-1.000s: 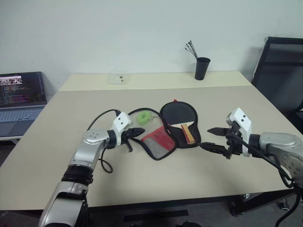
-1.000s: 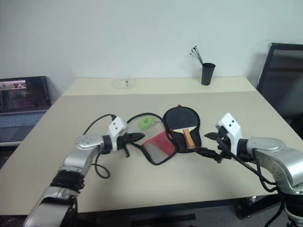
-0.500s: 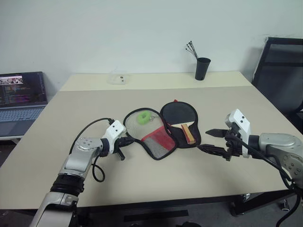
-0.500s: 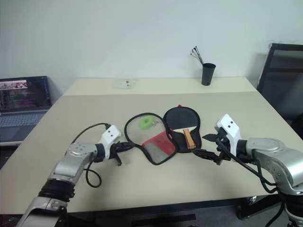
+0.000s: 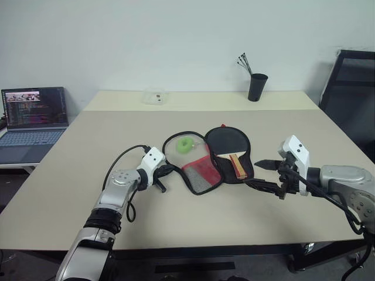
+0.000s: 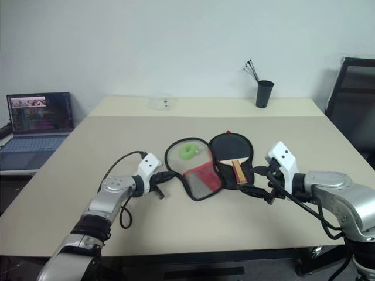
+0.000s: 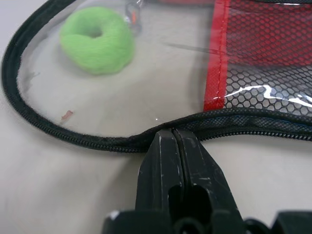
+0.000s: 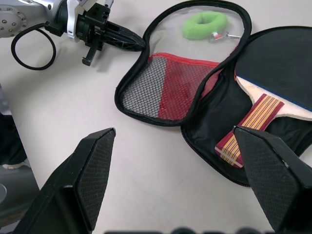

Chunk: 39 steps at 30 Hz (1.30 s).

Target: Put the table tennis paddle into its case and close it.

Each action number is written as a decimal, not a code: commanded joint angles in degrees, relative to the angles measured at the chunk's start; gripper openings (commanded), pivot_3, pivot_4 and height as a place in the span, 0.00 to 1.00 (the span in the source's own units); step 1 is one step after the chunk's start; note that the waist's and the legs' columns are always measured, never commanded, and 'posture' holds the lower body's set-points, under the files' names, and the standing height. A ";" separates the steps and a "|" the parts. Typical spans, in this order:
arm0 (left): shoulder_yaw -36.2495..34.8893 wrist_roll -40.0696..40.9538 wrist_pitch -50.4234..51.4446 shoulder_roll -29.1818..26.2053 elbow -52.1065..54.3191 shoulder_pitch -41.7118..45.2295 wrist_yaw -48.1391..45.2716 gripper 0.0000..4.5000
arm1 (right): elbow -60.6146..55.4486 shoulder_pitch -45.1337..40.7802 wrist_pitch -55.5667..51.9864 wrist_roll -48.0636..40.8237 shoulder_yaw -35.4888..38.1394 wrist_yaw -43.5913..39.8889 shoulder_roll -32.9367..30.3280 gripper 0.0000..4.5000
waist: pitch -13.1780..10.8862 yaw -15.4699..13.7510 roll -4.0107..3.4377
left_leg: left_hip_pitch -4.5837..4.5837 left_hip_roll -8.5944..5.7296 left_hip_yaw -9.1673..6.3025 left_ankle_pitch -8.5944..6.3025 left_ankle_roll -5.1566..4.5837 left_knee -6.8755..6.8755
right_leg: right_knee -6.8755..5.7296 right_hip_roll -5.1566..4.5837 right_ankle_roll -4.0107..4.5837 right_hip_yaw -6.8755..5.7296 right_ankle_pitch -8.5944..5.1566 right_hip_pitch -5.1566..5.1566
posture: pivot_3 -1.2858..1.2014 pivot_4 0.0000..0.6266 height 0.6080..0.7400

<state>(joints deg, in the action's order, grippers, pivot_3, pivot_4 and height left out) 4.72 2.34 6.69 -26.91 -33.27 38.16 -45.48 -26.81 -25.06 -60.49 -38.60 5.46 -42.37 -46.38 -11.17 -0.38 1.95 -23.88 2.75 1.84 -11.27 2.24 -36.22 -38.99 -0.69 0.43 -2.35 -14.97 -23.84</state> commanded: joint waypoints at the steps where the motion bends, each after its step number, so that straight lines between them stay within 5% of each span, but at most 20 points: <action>1: -0.66 0.15 -2.97 1.05 1.21 2.70 1.03 0.01 | -1.92 0.03 0.90 -0.80 1.16 0.27 -0.26 0.95 | 0.00 0.02 0.00 | -0.01 0.00 0.01 0.00 0.00 0.00 | 0.01 0.00 0.00 0.02 0.00 0.00 | 0.52 0.24 1.00; 10: -2.19 2.23 -6.24 3.17 2.67 5.09 1.12 0.01 | -1.84 0.02 1.17 -1.11 1.08 0.57 -0.27 0.95 | 0.00 0.42 0.01 | -0.05 -0.01 0.02 -0.01 0.00 0.03 | 0.08 -0.01 -0.01 0.02 0.00 -0.01 | 0.52 0.24 1.00; 27: -4.14 -1.20 -8.97 -3.11 -4.63 4.31 8.20 0.01 | -2.30 0.88 1.10 -1.65 1.05 0.76 -0.47 0.95 | 0.00 0.46 0.01 | -0.03 0.00 0.03 0.00 0.00 0.03 | 0.06 -0.01 -0.01 0.02 0.00 -0.02 | 0.52 0.24 1.00; 39: -2.21 1.55 4.76 -5.88 3.34 -1.04 -3.96 0.01 | -2.51 1.05 1.01 -1.67 0.96 0.97 -0.37 0.95 | 0.00 0.53 0.01 | -0.02 0.03 0.03 0.00 0.00 0.06 | 0.04 0.00 0.00 0.02 0.00 -0.06 | 0.52 0.24 1.00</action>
<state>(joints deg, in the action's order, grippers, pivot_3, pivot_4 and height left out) 2.09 3.50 10.11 -31.86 -32.67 37.39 -48.15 -27.22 -23.70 -60.46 -39.54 5.47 -41.30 -46.38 -11.18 0.16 1.96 -23.89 2.76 1.87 -11.27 2.24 -36.16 -38.96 -0.69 0.42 -2.33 -14.98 -23.89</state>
